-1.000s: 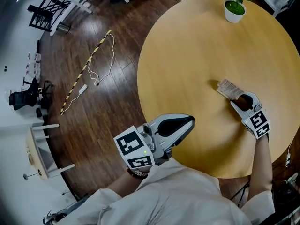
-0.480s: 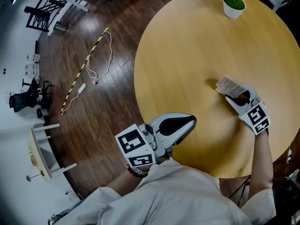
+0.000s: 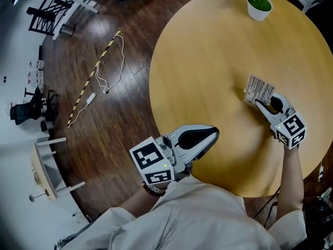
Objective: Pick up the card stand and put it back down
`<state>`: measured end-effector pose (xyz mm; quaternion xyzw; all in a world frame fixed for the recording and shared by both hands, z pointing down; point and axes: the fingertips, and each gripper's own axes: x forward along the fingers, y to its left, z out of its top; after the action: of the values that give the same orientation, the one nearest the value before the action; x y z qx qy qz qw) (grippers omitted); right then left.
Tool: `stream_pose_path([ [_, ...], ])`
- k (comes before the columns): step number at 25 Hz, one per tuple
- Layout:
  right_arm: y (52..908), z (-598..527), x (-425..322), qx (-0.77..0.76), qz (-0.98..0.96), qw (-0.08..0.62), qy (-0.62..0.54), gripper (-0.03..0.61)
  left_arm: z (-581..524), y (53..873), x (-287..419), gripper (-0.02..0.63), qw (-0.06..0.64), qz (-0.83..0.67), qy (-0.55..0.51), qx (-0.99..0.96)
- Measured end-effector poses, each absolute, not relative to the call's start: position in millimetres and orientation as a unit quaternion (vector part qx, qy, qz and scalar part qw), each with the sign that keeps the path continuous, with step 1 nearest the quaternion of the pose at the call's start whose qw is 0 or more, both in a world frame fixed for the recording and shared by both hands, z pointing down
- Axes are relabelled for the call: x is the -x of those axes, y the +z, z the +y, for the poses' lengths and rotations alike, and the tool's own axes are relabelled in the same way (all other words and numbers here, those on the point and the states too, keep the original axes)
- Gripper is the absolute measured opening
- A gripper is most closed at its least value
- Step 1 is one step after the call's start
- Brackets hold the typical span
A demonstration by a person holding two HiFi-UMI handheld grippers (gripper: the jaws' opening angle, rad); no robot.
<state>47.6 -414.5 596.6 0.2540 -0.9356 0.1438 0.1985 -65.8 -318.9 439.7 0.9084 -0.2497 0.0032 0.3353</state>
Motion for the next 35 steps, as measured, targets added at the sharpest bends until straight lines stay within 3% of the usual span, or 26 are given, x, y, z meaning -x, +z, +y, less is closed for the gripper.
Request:
stream_pose_path([
  [10, 550.1, -407.9, -80.7, -0.307, -0.895, 0.032, 0.323, 0.132, -309.9, 423.9, 60.4, -0.014, 0.326, -0.252, 0.005, -0.911],
  [17, 443.7, -351.2, -88.1, -0.288, -0.915, -0.047, 0.279, 0.132, -277.4, 389.7, 55.5, -0.014, 0.287, -0.258, -0.006, -0.922],
  [26, 269.9, -153.1, -128.0, -0.264, -0.929, -0.144, 0.214, 0.132, -118.4, 305.5, 26.1, -0.014, 0.229, -0.288, -0.036, -0.929],
  [31, 249.5, 81.7, -120.7, -0.249, -0.939, -0.158, 0.176, 0.133, 107.5, 317.0, 39.0, -0.014, 0.221, -0.307, -0.056, -0.924],
  [35, 258.1, 79.2, -123.4, -0.234, -0.934, -0.177, 0.205, 0.133, 98.3, 343.5, 42.1, -0.014, 0.262, -0.325, -0.062, -0.907],
])
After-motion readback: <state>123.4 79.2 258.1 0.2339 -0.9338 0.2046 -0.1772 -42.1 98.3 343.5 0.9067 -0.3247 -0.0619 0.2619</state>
